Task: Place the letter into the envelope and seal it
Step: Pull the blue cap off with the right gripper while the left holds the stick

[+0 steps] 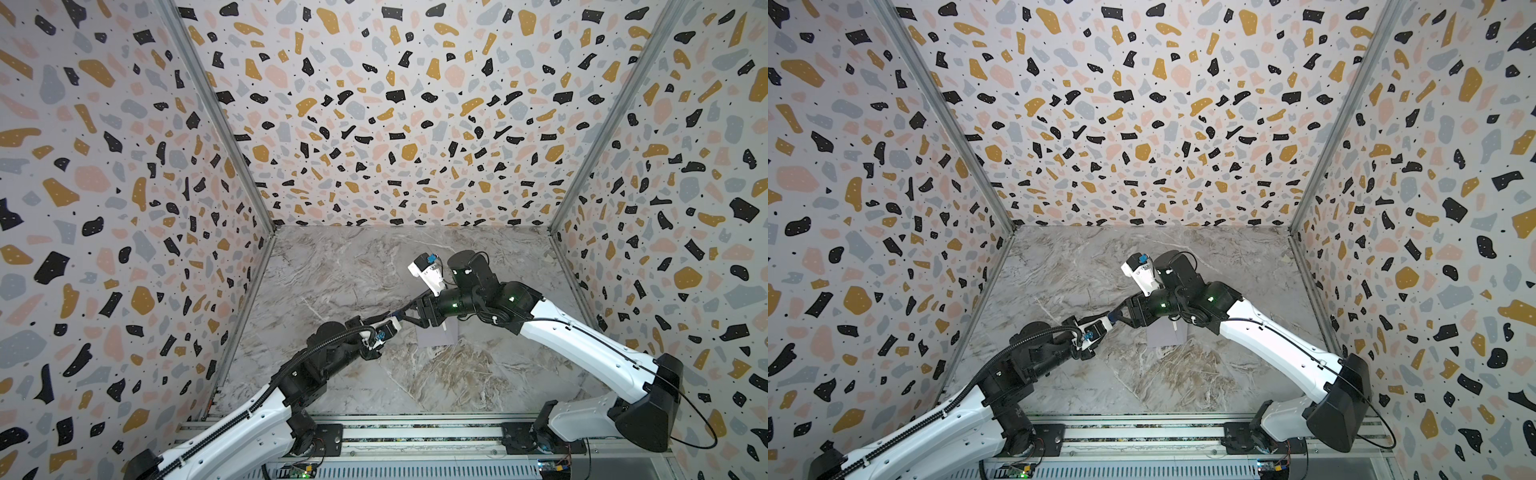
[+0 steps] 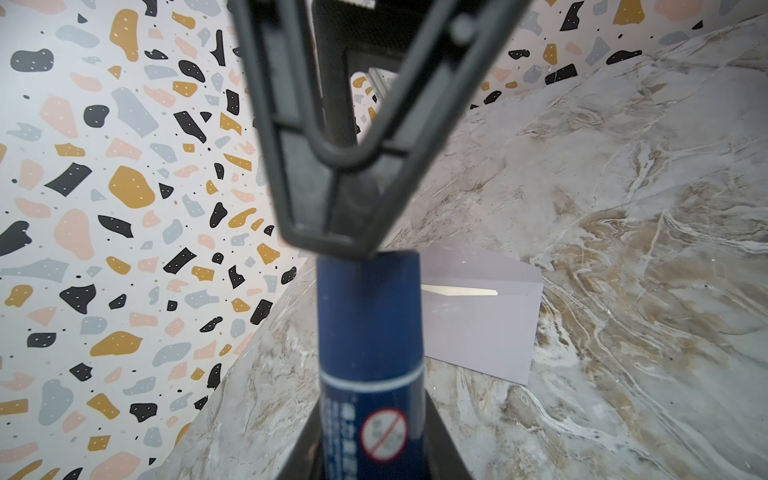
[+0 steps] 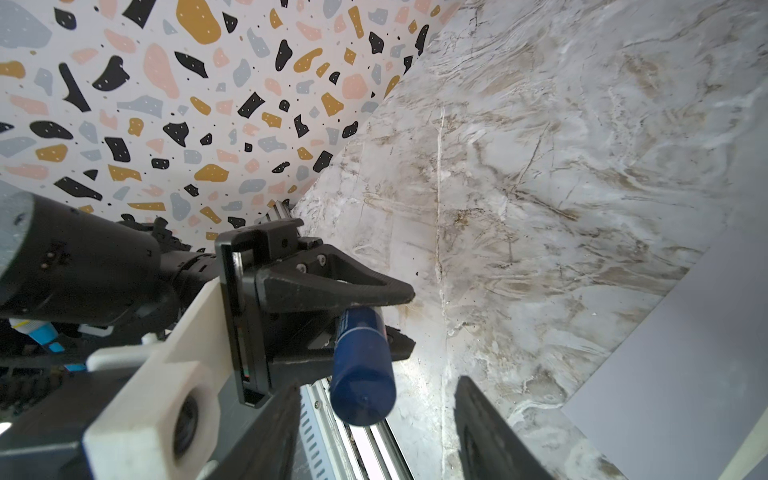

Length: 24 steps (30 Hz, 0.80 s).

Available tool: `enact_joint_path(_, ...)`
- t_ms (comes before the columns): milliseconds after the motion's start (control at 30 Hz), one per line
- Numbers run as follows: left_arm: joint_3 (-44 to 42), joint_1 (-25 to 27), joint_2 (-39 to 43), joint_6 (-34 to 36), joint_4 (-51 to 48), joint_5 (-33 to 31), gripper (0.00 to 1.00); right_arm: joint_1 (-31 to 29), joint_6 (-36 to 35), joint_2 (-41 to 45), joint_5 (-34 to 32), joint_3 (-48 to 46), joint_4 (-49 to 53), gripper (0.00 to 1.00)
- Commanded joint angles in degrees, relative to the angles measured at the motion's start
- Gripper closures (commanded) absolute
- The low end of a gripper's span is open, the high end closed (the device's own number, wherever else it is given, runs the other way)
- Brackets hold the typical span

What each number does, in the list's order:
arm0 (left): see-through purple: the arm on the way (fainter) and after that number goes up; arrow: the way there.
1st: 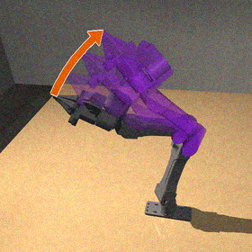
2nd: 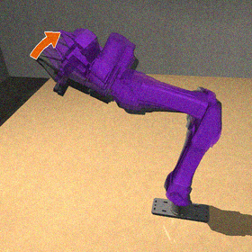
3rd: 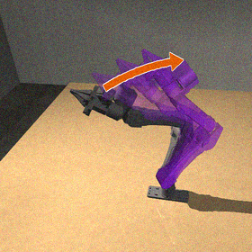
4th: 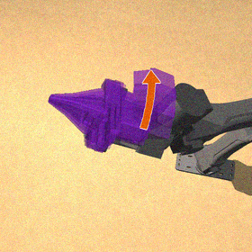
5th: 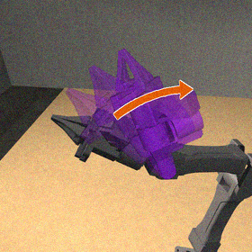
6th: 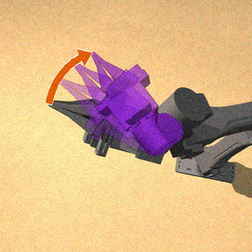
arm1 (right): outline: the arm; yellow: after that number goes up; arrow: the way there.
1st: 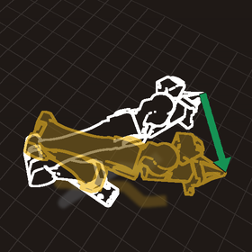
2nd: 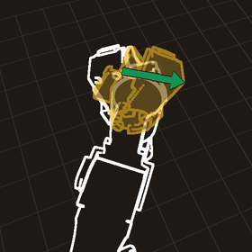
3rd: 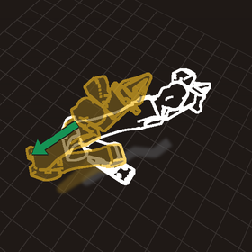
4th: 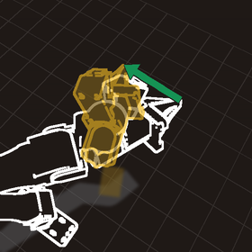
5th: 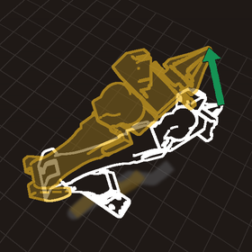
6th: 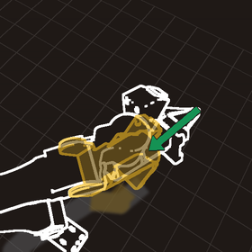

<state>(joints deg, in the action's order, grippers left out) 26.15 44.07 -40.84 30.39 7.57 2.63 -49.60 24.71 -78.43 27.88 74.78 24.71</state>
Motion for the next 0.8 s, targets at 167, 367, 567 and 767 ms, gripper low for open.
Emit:
enact_joint_path(167,-0.3,0.1,0.1,-0.5,2.9,-0.2,1.0,-1.1,0.7,-1.6,1.8,2.2,-0.7,0.56)
enact_joint_path(367,-0.3,0.1,0.1,-0.5,2.9,-0.2,1.0,-1.5,-0.1,-2.6,2.4,2.7,-0.3,0.75)
enact_joint_path(567,-0.2,0.1,-0.3,-0.5,2.6,0.9,1.0,-1.4,-6.7,-2.4,2.6,3.5,0.2,0.96)
enact_joint_path(767,0.1,0.1,-0.6,-0.5,1.8,5.0,1.0,-1.4,-34.5,-0.4,6.4,5.4,4.8,1.0)
